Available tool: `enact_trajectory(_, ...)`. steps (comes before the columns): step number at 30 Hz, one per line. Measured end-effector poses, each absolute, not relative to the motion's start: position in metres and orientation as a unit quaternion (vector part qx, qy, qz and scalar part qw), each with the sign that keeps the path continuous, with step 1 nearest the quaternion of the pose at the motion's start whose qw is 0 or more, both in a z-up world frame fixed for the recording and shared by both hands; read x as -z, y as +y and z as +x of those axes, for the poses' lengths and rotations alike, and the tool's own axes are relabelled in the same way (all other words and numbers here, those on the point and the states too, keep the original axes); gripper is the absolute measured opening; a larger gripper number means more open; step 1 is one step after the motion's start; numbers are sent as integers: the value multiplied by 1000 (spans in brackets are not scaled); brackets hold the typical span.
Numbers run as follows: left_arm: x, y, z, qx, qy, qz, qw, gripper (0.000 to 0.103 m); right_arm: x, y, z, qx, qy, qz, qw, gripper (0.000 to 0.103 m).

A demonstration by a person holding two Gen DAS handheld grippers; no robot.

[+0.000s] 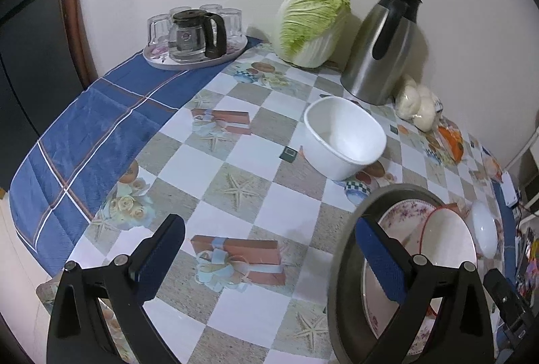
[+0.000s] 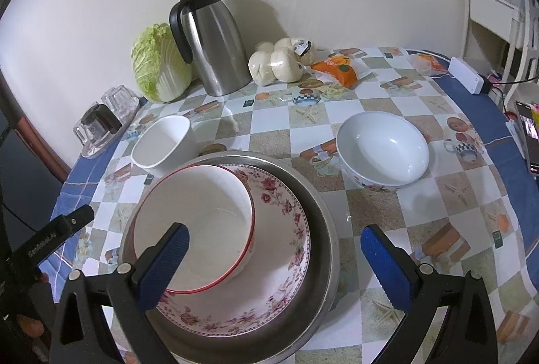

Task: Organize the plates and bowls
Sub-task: 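Move the right gripper toward the white square bowl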

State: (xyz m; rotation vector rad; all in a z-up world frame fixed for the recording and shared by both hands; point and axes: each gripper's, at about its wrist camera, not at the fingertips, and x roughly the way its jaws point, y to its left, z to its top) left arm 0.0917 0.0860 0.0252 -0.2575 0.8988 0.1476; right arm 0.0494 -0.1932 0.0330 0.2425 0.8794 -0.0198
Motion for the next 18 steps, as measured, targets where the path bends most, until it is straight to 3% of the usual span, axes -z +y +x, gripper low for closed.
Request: enact_trajectory(18, -33, 143, 107, -108, 390, -163, 900, 101, -47, -154, 45, -16, 409, 130, 903, 103)
